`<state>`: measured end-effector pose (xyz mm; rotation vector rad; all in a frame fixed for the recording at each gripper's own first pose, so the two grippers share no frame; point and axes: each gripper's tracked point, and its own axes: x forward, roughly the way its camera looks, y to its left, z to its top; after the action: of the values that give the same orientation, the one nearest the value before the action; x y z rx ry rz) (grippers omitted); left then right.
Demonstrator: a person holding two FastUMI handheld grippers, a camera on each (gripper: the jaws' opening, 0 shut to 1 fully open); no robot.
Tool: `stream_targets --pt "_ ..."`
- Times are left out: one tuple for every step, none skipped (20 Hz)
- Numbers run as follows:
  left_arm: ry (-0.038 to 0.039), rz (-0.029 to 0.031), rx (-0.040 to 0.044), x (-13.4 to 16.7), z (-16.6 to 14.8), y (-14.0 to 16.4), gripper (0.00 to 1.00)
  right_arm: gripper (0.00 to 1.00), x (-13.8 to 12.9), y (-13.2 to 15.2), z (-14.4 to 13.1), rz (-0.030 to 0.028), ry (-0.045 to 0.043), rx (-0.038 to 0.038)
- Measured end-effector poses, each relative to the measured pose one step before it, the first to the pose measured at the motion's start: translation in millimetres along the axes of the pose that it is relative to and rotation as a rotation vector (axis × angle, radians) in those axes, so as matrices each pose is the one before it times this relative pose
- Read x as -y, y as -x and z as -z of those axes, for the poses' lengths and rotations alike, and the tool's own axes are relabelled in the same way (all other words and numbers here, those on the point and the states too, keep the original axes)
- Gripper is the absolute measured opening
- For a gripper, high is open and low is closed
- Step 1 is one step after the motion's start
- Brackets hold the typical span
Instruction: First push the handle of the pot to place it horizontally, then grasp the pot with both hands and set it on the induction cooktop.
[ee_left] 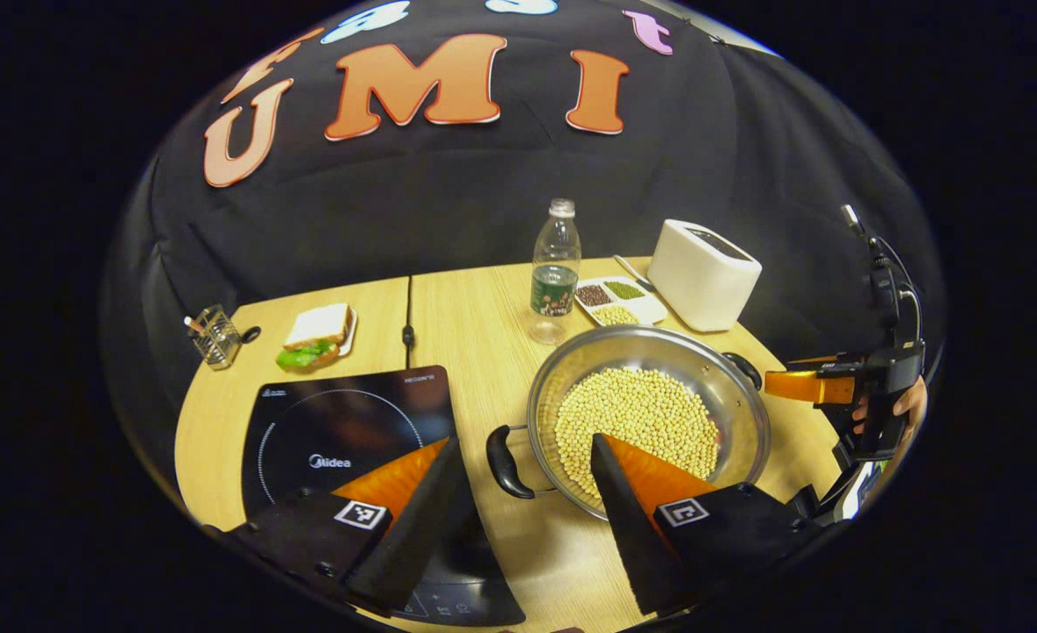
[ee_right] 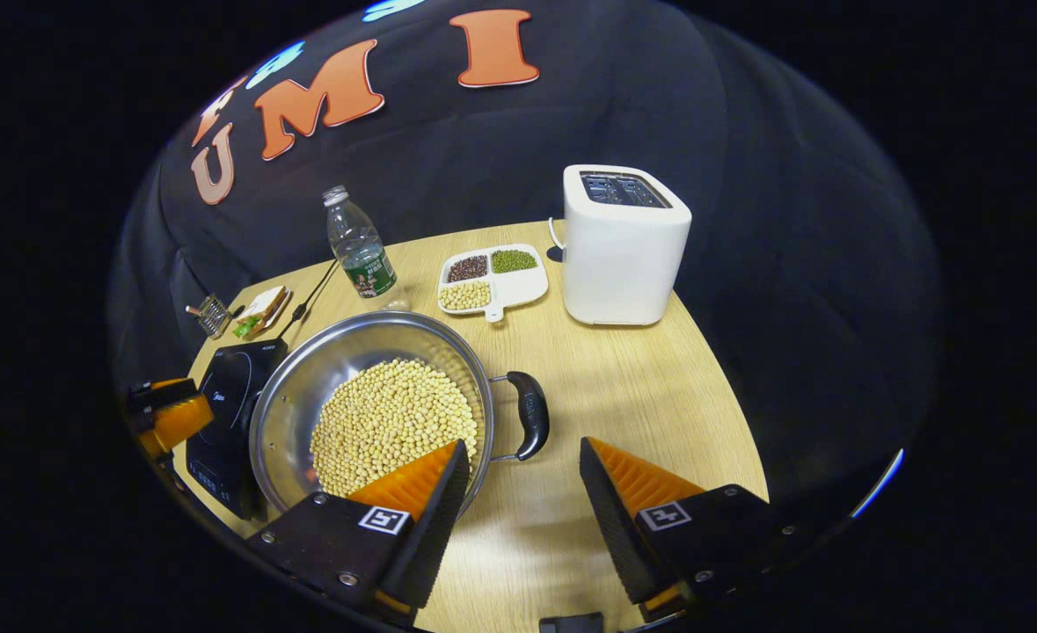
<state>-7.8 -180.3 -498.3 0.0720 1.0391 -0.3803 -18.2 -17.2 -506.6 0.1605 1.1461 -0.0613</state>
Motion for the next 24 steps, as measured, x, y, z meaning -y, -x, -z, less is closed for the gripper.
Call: stream_targets --pt "0.01550 0.00913 -0.02276 0.85 6.32 -9.23 0.96 0.82 -0.85 -1.30 -1.28 -0.00239 -0.00254 0.00297" --pt "0.01912 0.00692 -0.02892 0.56 8.31 -8.52 0.96 0.83 -1.36 -0.94 0.23 -0.00415 -0.00375 0.00006" --pt "0.01560 0.00793 -0.02710 0.39 4.99 -7.06 0.94 0.84 -1.21 -1.02 0.08 -0.00400 0.00048 -0.00302" --pt "0.02057 0.00417 -0.01291 -0.42 1.83 -8.32 0.96 0.84 -0.56 -0.87 0.40 0.00038 0.00535 -0.00516" --pt "0.01492 0.00381 -0.01272 -1.80 0.71 -7.44 0.96 0.85 0.60 -1.12 0.10 0.00297 0.00814 -0.00083" --pt "0.01890 -0.00734 -0.01736 -2.60 4.07 -5.41 0.96 0.85 0.02 -1.06 -1.16 0.00383 0.00621 0.00020" --pt "0.01486 -0.00278 -0.01477 -2.22 2.37 -6.29 0.96 0.85 -0.38 -0.25 -0.18 0.00060 0.00336 -0.00070" --pt "0.01297 -0.00461 -0.01587 -1.77 4.77 -4.93 0.96 0.85 -1.51 -1.26 0.48 -0.00062 0.00134 -0.00179" --pt "0.00963 0.00276 -0.00858 0.65 1.81 -5.08 0.94 0.85 -0.82 -1.05 -0.34 -0.00165 0.00377 -0.00222" --pt "0.00741 0.01021 -0.00955 3.79 3.84 -3.40 0.93 0.85 -1.14 -1.52 1.26 -0.00151 0.00557 -0.00704" --pt "-0.00179 0.00707 -0.00077 2.60 0.49 -3.77 0.94 0.85 0.16 -1.89 2.84 0.00019 0.00309 -0.01421" --pt "-0.00547 0.00003 -0.00219 1.57 1.55 -4.14 0.94 0.86 0.67 -2.30 -0.03 0.00707 0.00033 -0.00392" --pt "-0.00638 -0.00935 -0.00066 0.91 0.89 -2.94 0.95 0.86 2.50 -4.12 -1.49 0.01170 0.00346 0.00378" --pt "-0.01214 -0.01407 0.00951 -0.42 -2.39 -2.85 0.94 0.86 1.68 -2.99 -0.81 0.01140 0.00437 0.00186" --pt "-0.01039 -0.01217 0.00610 -0.60 -1.60 -2.79 0.94 0.86 -0.30 -2.10 0.89 0.00784 0.00540 -0.00306" --pt "-0.00624 -0.00456 0.00791 0.87 -1.96 -2.67 0.94 0.86 -0.79 -2.12 0.84 0.00848 0.00740 -0.00470" --pt "-0.00332 0.00395 0.00537 1.83 -1.87 -1.71 0.96 0.87 -0.23 -3.25 0.89 0.01000 0.01164 -0.00443" --pt "0.00023 0.00906 0.00591 3.18 -1.56 -2.84 0.94 0.86 -0.16 -3.16 0.99 0.01655 0.01256 -0.00576" --pt "-0.00350 0.00725 0.00455 2.04 -2.13 -1.97 0.96 0.86 -0.71 -4.65 1.64 0.01653 0.01125 -0.00797" --pt "-0.00322 0.00504 0.00531 3.01 -1.39 -2.41 0.94 0.86 -0.59 -3.42 1.75 0.01484 0.00937 -0.00913" --pt "-0.00752 -0.00965 0.00415 -0.81 -2.32 -2.46 0.94 0.86 -0.26 -2.85 1.53 0.01798 0.00509 -0.01009" --pt "0.00080 -0.00921 0.00857 -1.38 -1.96 -3.65 0.94 0.86 0.17 -3.19 0.76 0.02048 0.00558 -0.00173" --pt "0.00152 -0.01175 0.00717 -1.81 -2.80 -4.46 0.91 0.87 0.60 -1.05 1.56 0.01357 -0.00094 -0.00306" --pt "-0.00357 -0.01166 0.00444 -0.45 -0.93 -4.98 0.91 0.86 -1.68 -3.73 1.20 -0.00338 -0.00649 -0.00718"
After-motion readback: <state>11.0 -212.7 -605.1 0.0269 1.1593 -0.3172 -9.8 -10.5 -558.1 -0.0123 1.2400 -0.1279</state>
